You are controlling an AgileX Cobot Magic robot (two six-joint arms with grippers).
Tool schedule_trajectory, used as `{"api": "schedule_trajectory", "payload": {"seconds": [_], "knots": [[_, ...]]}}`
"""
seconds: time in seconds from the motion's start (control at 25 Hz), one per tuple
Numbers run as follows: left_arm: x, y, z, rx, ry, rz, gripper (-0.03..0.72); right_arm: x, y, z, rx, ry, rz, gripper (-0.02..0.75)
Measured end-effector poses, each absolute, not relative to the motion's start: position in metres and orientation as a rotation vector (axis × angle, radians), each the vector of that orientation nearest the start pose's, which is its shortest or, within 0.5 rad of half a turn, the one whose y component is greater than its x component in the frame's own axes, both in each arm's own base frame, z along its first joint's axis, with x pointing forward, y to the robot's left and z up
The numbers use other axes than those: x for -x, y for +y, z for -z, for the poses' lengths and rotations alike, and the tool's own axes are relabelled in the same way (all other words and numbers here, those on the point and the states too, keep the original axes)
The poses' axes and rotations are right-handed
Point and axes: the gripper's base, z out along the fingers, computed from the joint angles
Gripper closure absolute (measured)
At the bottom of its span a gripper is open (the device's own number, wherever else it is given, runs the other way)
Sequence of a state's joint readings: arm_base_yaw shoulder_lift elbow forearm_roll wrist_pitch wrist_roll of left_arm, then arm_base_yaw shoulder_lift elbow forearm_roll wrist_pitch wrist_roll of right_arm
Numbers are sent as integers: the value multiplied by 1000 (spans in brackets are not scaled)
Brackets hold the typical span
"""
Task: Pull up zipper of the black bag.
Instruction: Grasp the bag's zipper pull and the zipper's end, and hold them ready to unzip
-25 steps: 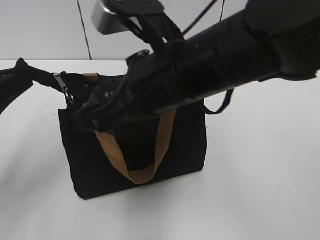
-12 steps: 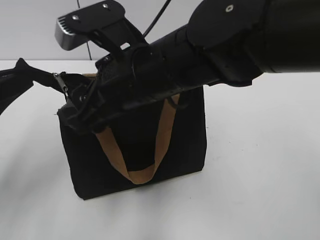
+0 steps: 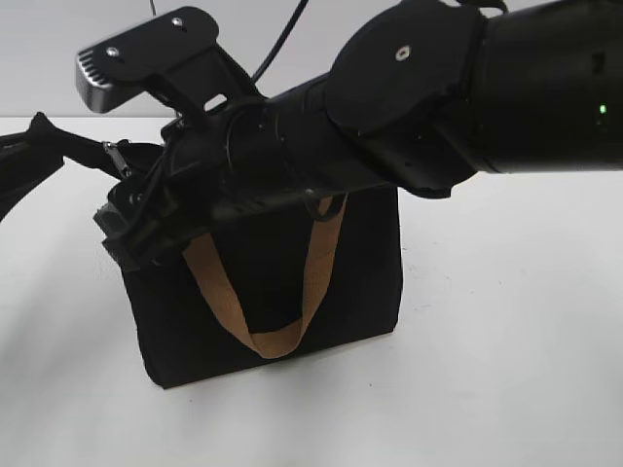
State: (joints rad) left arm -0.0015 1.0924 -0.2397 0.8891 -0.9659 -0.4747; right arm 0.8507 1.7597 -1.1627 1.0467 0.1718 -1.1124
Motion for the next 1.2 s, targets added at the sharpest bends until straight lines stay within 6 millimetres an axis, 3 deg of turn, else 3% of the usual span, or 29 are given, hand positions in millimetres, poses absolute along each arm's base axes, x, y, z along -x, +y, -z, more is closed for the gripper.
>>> {"api": "schedule_trajectory", "payload": {"seconds": [0.32, 1.12, 1.2], "knots": [[-171, -58, -232, -623, 1478, 446, 662, -256, 304, -241, 992, 1946, -563, 248], [-171, -58, -232, -620, 1478, 446, 662, -256, 304, -241, 956, 1967, -582, 720], [-171, -58, -232, -620, 1478, 446, 662, -256, 304, -241, 950, 1971, -585, 738]]}}
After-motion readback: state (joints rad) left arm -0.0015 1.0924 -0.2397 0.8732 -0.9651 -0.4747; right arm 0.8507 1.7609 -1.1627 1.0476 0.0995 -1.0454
